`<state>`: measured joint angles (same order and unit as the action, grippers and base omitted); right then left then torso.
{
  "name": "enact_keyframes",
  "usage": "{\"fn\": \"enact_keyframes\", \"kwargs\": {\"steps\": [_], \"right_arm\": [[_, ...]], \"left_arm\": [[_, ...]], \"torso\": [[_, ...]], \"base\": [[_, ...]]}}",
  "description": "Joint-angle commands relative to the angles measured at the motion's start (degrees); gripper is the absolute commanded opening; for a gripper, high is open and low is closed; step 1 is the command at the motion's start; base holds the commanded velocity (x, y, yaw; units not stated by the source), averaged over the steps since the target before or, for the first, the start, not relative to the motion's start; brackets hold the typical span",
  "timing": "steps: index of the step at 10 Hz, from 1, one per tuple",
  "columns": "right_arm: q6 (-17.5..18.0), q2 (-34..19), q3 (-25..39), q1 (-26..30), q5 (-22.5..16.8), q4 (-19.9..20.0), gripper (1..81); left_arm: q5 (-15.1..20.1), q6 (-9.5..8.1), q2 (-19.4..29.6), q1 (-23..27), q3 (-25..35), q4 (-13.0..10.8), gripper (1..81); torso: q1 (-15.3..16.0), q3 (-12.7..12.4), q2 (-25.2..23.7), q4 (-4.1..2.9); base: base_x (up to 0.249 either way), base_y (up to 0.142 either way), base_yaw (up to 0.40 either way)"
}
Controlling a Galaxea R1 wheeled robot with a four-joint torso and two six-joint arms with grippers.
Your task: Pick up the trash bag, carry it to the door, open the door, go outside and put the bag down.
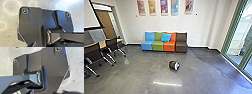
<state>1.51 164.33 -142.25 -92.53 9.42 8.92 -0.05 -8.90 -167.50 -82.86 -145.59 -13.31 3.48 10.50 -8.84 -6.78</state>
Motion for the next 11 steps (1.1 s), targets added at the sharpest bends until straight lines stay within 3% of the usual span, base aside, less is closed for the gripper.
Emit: {"fn": "enact_keyframes", "kwargs": {"steps": [1, 11], "right_arm": [[-0.2, 0.0, 0.3, 1.7, -3.5, -0.2, 81.1], [-0.2, 0.0, -0.4, 1.5, -3.2, -0.3, 81.1]], "left_arm": [[2.9, 0.2, 0.2, 2.8, 0.2, -0.5, 81.1], [2.9, 0.2, 0.2, 2.7, 0.2, -0.5, 81.1]], "torso": [[0.0, 0.0, 0.0, 0.0], [0.0, 0.0, 0.0, 0.0]], "base": [[0.179, 0.0, 0.0], [0.181, 0.0, 0.0]]}}
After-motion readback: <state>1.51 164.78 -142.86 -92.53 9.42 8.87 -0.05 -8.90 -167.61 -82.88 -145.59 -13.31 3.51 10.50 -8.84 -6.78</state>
